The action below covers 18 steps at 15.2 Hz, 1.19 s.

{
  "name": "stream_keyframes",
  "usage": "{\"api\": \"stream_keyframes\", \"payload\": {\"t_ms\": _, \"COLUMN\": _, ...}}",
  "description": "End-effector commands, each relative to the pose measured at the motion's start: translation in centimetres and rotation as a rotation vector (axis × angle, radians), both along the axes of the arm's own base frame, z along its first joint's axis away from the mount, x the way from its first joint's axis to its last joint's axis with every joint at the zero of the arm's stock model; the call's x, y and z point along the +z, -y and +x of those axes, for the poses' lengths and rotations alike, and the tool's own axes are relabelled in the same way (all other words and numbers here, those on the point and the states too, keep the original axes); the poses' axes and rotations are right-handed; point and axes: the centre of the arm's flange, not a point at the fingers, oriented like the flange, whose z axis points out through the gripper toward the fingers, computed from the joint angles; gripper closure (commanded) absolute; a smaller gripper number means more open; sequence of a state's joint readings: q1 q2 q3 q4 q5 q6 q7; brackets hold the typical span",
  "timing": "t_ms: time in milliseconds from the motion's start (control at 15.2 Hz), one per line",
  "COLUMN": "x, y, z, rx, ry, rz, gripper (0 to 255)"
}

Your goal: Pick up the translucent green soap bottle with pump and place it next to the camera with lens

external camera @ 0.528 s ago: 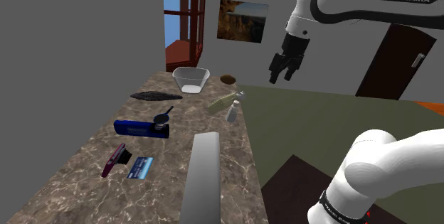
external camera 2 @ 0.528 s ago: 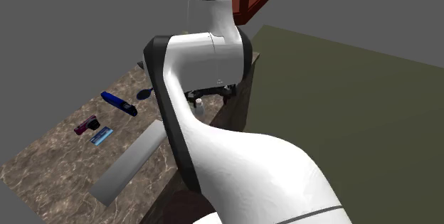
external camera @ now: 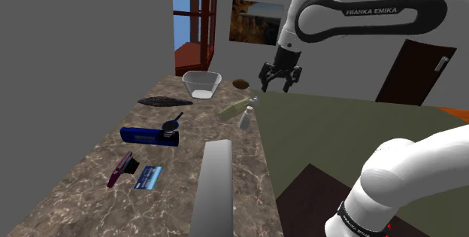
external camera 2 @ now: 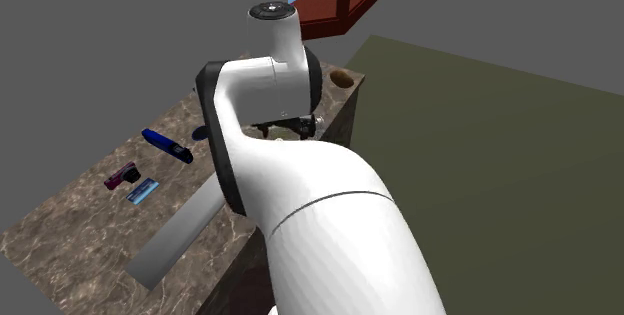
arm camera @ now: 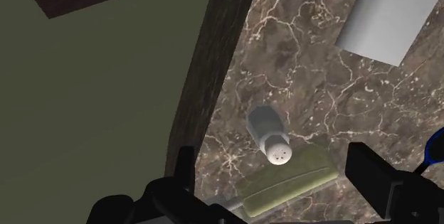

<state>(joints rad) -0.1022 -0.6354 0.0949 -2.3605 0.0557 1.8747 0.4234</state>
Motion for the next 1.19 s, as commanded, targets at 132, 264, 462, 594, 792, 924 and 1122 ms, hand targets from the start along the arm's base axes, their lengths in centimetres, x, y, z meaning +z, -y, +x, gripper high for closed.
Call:
{"api": "stream_keyframes", "payload": {"t_ms": 132, "x": -2.7, "y": 0.1, "z": 4.0, "rx": -0.24, "ry": 0.023, "rz": 0.015, "gripper": 0}}
{"api": "stream_keyframes", "payload": {"t_ms": 264, "x": -4.0, "y": 0.5, "z": 6.2, "rx": -0.356, "ry": 0.034, "rz": 0.022, "gripper": 0}}
{"api": "stream_keyframes", "payload": {"t_ms": 462, "x": -5.9, "y": 1.5, "z": 9.3, "rx": -0.53, "ry": 0.049, "rz": 0.032, "gripper": 0}}
{"api": "stream_keyframes", "payload": {"t_ms": 594, "x": -7.2, "y": 2.4, "z": 11.3, "rx": -0.646, "ry": 0.059, "rz": 0.039, "gripper": 0}}
{"api": "stream_keyframes", "payload": {"t_ms": 792, "x": -9.1, "y": 4.2, "z": 14.0, "rx": -0.82, "ry": 0.075, "rz": 0.049, "gripper": 0}}
{"api": "stream_keyframes", "payload": {"t_ms": 924, "x": -10.3, "y": 5.7, "z": 15.7, "rx": -0.936, "ry": 0.085, "rz": 0.056, "gripper": 0}}
{"api": "stream_keyframes", "payload": {"t_ms": 1122, "x": -11.7, "y": 6.8, "z": 16.8, "rx": -1.015, "ry": 0.092, "rz": 0.06, "gripper": 0}}
